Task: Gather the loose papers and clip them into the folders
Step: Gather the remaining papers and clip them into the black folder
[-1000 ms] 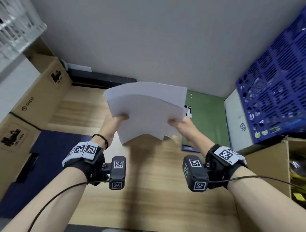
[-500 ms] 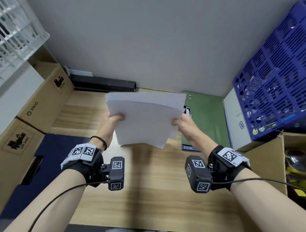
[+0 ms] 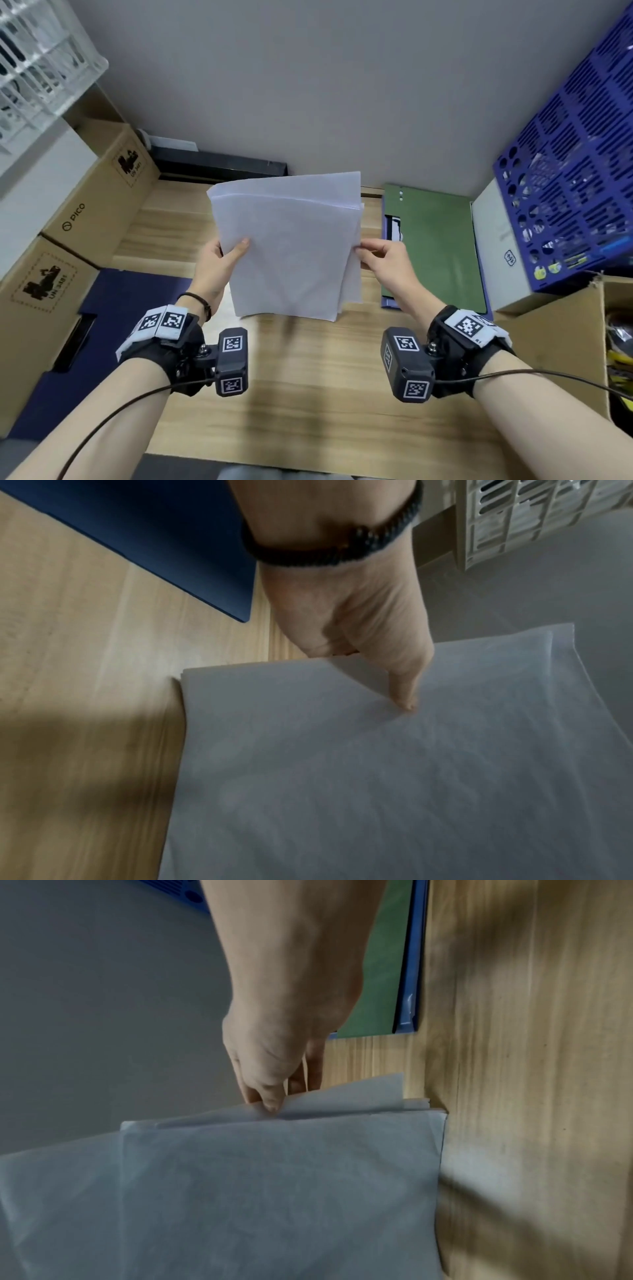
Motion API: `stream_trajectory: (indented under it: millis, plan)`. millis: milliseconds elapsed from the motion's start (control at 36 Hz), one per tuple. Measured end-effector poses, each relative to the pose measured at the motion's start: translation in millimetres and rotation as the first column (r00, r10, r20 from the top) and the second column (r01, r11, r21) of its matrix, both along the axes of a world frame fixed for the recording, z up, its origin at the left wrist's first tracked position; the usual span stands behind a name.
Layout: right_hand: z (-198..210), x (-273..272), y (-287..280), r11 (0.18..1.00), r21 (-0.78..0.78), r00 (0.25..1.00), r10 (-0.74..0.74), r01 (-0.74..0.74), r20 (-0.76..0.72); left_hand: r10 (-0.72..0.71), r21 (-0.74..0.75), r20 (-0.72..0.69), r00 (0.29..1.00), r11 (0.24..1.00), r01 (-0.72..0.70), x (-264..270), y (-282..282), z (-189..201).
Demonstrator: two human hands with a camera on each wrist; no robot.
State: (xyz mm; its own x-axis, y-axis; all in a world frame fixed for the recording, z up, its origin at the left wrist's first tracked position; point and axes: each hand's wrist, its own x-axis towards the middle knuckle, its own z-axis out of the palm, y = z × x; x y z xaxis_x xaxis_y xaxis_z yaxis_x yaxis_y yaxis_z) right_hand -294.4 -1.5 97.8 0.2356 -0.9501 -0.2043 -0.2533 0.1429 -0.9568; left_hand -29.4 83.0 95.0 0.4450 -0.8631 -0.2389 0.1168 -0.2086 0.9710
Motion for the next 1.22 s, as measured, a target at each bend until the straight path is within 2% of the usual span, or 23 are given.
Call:
stream_trajectory:
  millis: [167, 306, 417, 500, 583, 694, 778, 833, 917, 1111, 1222]
  plan:
    - [-5.0, 6.6, -0.7, 0.999, -0.026, 0.998, -0.046, 0.045, -0.041, 0.031, 0.005, -0.035, 0.999, 1.0, -0.031, 6.1, 10.6, 0.1]
    - [-7.6, 8.0, 0.3, 1.0, 0.001, 0.998, -0.012, 0.012, -0.063, 0.04, -0.026, -0.105, 0.994, 0.999, -0.043, 10.2, 14.2, 0.5]
    - [-5.6, 7.4, 3.5, 0.989, 0.049, 0.982, 0.141, -0.136, -0.125, 0.018, -0.031, -0.143, 0.989, 0.999, -0.023, 14.0, 15.8, 0.0]
    - [-7.8, 9.2, 6.8, 0.95, 0.18, 0.959, 0.273, -0.257, -0.074, 0.002, -0.037, -0.164, 0.986, 0.999, -0.008, 14.2, 16.1, 0.2]
    - [-10.6, 14.2, 6.7, 0.921, 0.254, 0.94, 0.328, -0.296, -0.094, -0.041, -0.046, -0.162, 0.986, 0.998, 0.034, 11.1, 13.7, 3.6]
    - [-7.8, 20.0, 2.5, 0.957, 0.214, 0.961, 0.229, -0.194, -0.155, -0.108, -0.094, -0.193, 0.975, 0.991, 0.091, 5.3, 2.6, 15.6]
    - [3.0, 23.2, -7.3, 0.99, 0.111, 0.987, 0.101, -0.087, -0.125, -0.181, -0.15, -0.202, 0.963, 0.977, 0.152, 0.7, -8.8, 26.7]
    - [10.9, 23.5, -15.4, 0.997, 0.046, 0.992, 0.072, -0.067, -0.107, -0.227, -0.19, -0.205, 0.952, 0.963, 0.189, -1.8, -14.5, 35.0]
    - [17.4, 22.0, -21.5, 0.999, 0.034, 0.997, 0.028, -0.026, -0.077, -0.26, -0.219, -0.228, 0.938, 0.953, 0.211, -0.9, -17.7, 40.6]
    - [4.1, 20.9, -13.1, 0.993, 0.1, 0.997, 0.067, -0.065, -0.022, -0.199, -0.068, -0.184, 0.963, 0.979, 0.19, 10.1, -1.6, 15.8]
    - [-2.6, 22.0, -10.7, 0.983, 0.156, 0.994, 0.101, -0.093, -0.047, -0.272, -0.073, -0.072, 0.96, 0.961, 0.267, 7.7, 3.9, 13.1]
